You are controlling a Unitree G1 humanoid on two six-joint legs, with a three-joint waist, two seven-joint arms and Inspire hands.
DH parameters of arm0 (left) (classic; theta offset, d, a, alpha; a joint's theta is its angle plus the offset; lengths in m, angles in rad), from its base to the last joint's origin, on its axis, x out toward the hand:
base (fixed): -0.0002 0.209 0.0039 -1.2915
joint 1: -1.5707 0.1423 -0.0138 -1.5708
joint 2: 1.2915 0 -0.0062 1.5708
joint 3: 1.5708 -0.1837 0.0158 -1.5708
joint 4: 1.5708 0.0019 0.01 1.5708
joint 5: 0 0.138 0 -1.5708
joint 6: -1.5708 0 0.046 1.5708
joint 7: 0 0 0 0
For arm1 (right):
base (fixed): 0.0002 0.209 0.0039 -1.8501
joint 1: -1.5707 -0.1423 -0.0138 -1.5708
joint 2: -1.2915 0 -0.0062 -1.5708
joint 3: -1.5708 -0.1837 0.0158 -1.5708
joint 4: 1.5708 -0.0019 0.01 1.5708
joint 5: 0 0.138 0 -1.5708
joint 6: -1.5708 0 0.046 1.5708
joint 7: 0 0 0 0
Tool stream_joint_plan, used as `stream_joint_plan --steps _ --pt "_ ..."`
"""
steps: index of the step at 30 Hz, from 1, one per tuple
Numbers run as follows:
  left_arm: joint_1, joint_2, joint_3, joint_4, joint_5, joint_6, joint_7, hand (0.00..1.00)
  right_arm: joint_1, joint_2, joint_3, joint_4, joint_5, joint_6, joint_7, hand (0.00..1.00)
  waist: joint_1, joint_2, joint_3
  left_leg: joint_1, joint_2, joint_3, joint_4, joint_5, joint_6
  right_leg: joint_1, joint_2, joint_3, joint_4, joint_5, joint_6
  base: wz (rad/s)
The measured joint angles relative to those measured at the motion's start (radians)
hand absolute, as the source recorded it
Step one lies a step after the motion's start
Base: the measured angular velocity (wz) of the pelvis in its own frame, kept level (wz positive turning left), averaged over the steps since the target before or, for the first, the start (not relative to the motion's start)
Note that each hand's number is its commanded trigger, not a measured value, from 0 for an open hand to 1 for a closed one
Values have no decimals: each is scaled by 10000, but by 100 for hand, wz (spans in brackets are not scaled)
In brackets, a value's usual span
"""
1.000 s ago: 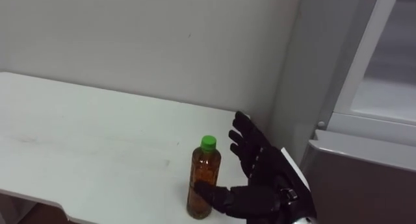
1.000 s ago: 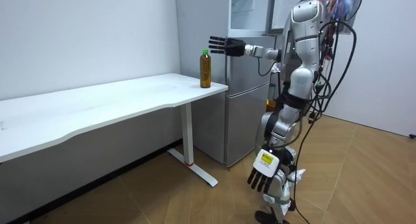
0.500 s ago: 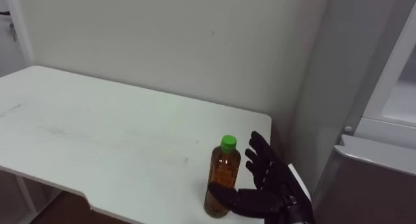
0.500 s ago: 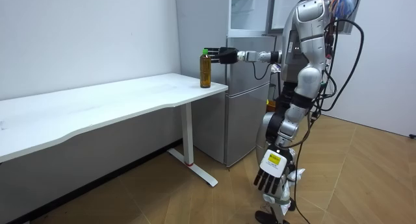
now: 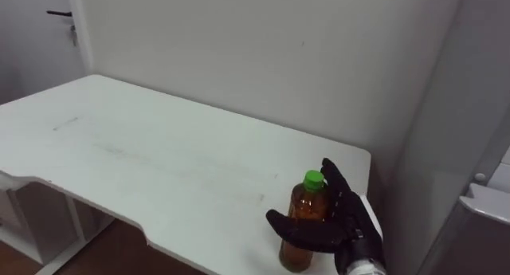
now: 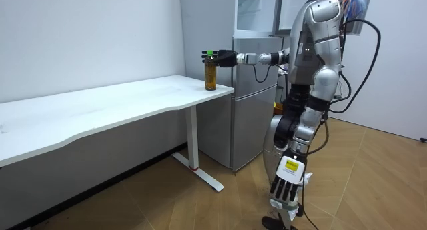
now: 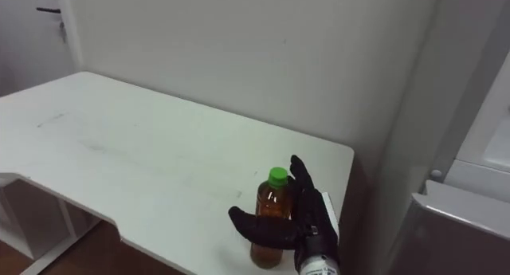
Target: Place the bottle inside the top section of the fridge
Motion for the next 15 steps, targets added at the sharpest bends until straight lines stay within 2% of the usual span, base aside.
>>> stream_joint_plan --steps 5,8,11,15 --pt "8 -1 0 0 -1 95 -16 0 -64 128 -3 249 26 0 -241 0 128 2 2 13 -2 -102 -10 22 -14 78 -78 -247 -2 -20 33 8" --pt "-10 2 -1 1 -1 138 -80 0 -114 183 -3 585 141 -4 -305 0 117 -3 7 15 -37 -209 -12 59 -12 132 -121 -539 6 -36 58 11" --pt "-9 -44 5 -14 8 149 -124 0 -178 189 -4 1033 131 2 -565 0 170 -18 47 -44 -116 -286 -27 121 13 108 -161 -558 6 -60 96 7" --pt "-14 -75 336 -118 570 247 -216 0 -184 192 -35 1166 80 7 -797 0 354 -114 91 -213 -162 -328 48 150 41 18 -182 -671 8 -59 96 5"
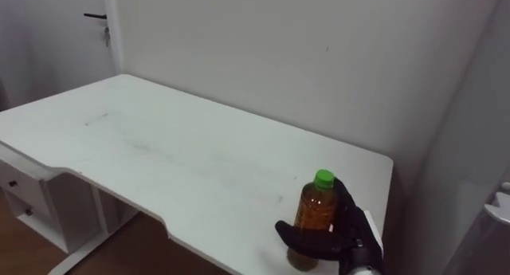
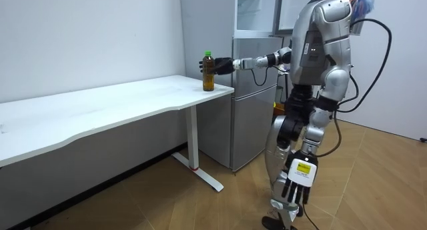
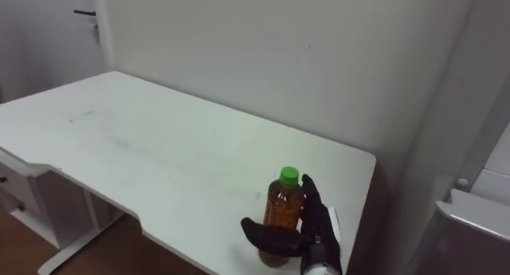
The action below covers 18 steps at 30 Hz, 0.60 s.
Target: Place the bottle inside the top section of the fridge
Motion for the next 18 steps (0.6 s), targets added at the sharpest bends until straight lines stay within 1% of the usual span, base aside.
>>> stream_joint_plan --steps 1,3,5,7,10,13,14,15,16,18 --pt "11 7 56 -75 40 97 -41 0 -2 5 0 0 0 8 -87 0 16 -25 0 -43 -12 -67 35 2 3 1 -11 -93 4 0 0 15" --pt "15 23 64 -121 33 176 -123 0 -26 -1 -1 14 13 20 -161 0 19 -33 -4 -72 -33 -172 71 5 9 16 -22 -149 10 0 0 16" --pt "28 27 72 -195 33 213 -127 0 -149 0 0 178 71 29 -227 0 18 -32 -4 -112 -44 -238 109 6 11 21 -28 -193 10 0 0 12" --pt "41 59 67 -307 31 276 -128 0 -280 -11 -26 306 312 146 -356 0 15 -36 -7 -170 -62 -308 119 27 15 9 -60 -368 8 0 0 11" --pt "40 100 67 -331 19 308 -99 0 -302 -17 -74 577 497 147 -525 0 4 -37 -10 -215 -105 -467 135 49 22 12 -129 -446 12 -1 1 13" --pt "46 98 64 -332 -6 320 -81 0 -345 -15 -92 1017 729 150 -809 0 37 -35 -12 -257 -146 -487 124 80 56 -15 -144 -434 20 -14 24 6" --pt "55 103 60 -336 -6 325 -72 0 -344 -14 -81 1033 730 153 -886 0 38 -49 -23 -281 -151 -484 128 83 60 -36 -138 -433 24 -14 23 -3" --pt "67 113 64 -339 -3 324 0 0 -346 -16 -72 1026 713 153 -1003 0 37 -93 -52 -306 -152 -441 130 91 68 -90 -141 -388 30 -14 23 -6" --pt "93 112 69 -336 -4 324 118 0 -344 -16 -69 1028 708 153 -1104 0 42 -76 -39 -302 -152 -421 150 93 70 -96 -146 -368 29 -14 23 -6" --pt "102 112 124 -334 -5 314 222 0 -354 -25 -74 1028 707 152 -1335 0 53 -89 -51 -298 -155 -420 199 96 75 -86 -139 -369 30 -14 23 0"
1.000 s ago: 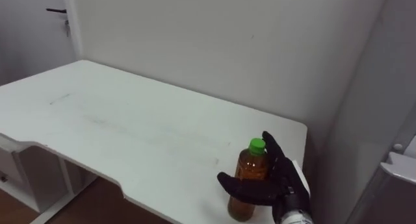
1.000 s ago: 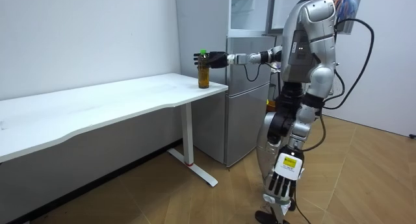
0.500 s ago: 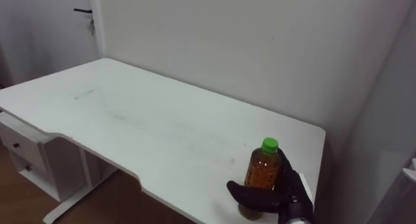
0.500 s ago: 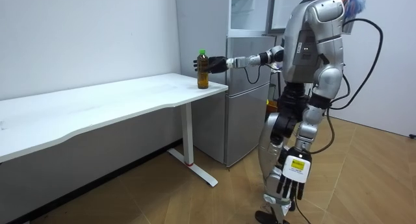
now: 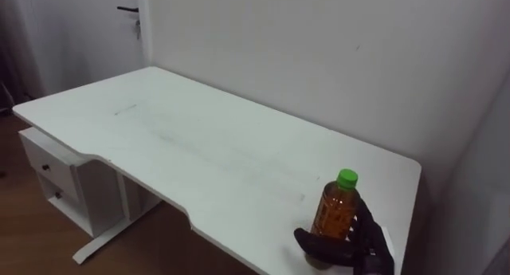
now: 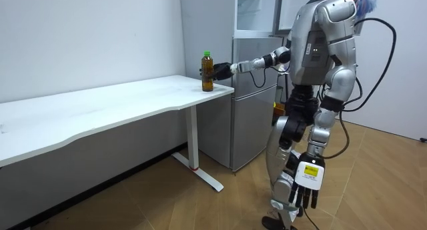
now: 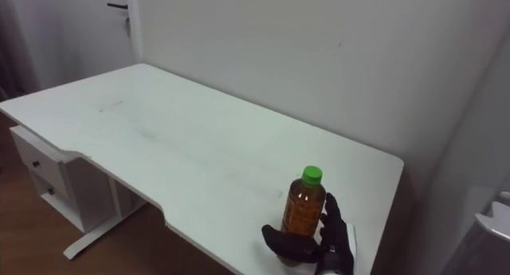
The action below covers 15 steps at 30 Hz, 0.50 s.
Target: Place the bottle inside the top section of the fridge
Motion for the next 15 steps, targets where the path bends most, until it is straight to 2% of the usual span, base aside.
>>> stream_joint_plan --steps 3,6,11,15 --pt "3 -9 247 -11 -14 -25 92 0 -7 -9 -15 17 1 -12 -366 0 6 0 0 -9 4 -12 -5 0 -2 17 -4 -17 1 0 0 0" --pt "3 -15 237 -45 -12 -44 100 0 -33 -5 -16 92 -2 -15 -776 0 77 41 27 -64 4 -31 43 -1 -5 -4 -38 -34 11 2 -3 0" --pt "89 -34 113 -126 -23 -38 256 0 -181 -2 -40 523 -2 -26 -1474 0 224 45 29 -155 -3 -110 80 16 -27 -66 -60 -80 79 3 -4 4" --pt "62 -31 17 -127 -319 -106 501 0 -322 1 -30 818 -8 -187 -1976 0 256 73 45 -252 -34 -215 95 61 -21 -155 -40 -172 166 2 -4 9"
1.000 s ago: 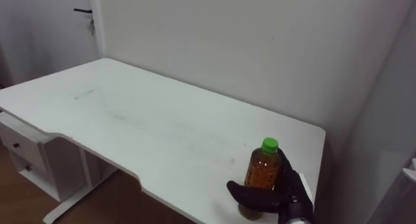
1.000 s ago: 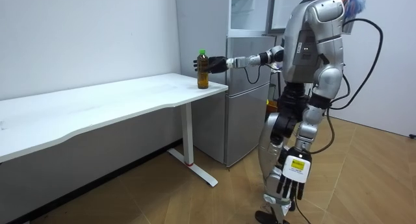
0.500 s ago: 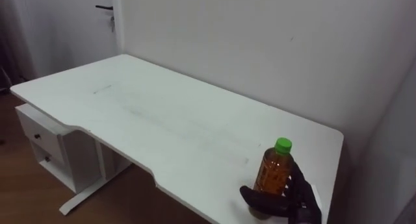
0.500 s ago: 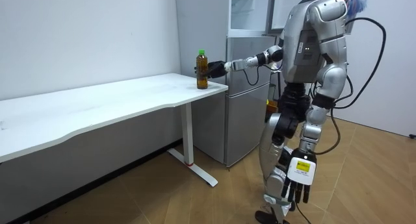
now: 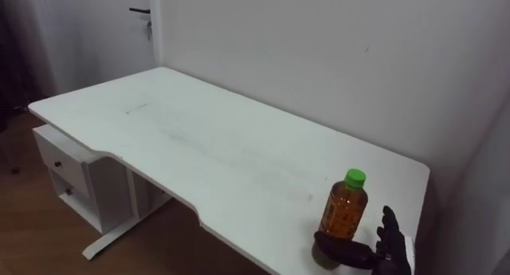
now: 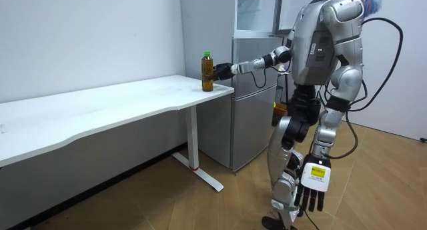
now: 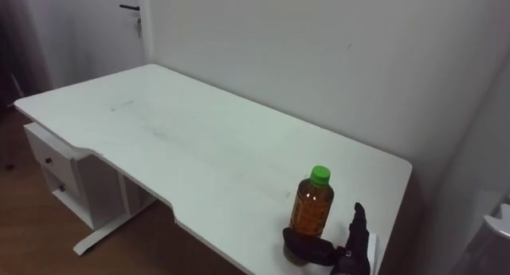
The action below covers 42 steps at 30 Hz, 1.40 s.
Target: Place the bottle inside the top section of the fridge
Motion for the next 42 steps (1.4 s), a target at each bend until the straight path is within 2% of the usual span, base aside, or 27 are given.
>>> stream_joint_plan --steps 6,10,12,21,32,36,42 --pt "0 -9 -204 1 -305 -123 56 0 -99 -6 1 242 0 -303 -552 0 61 4 3 -282 -85 -187 25 62 10 -212 -44 -110 0 0 0 7" --pt "19 -12 -281 -2 -387 -139 58 0 -132 -26 -18 661 -1 -316 -718 0 194 63 45 -319 -129 -231 36 82 34 -232 -152 -170 9 -5 8 6" --pt "17 -13 -305 -4 -498 -148 57 0 -163 -25 -12 685 -44 -402 -755 0 236 47 33 -423 -134 -230 42 91 44 -339 -162 -206 32 -5 9 0" --pt "2 35 -303 -141 -550 -304 61 0 -340 -56 5 751 -433 -409 -771 0 253 19 11 -657 -127 -262 168 95 41 -509 -164 -376 39 -2 4 2" --pt "1 57 -276 -169 -680 -319 58 0 -557 -54 11 751 -476 -409 -814 0 305 -18 -9 -722 -139 -369 166 95 40 -501 -148 -460 39 -3 5 2" --pt "1 58 -279 -164 -867 -318 54 0 -702 -48 34 751 -476 -409 -816 0 305 -49 2 -714 -145 -388 175 95 40 -485 -142 -473 43 -3 6 0" --pt "0 62 -282 -151 -877 -320 54 0 -701 -45 35 752 -475 -409 -823 0 316 -95 66 -765 -151 -407 215 93 40 -499 -154 -503 50 -3 6 0"
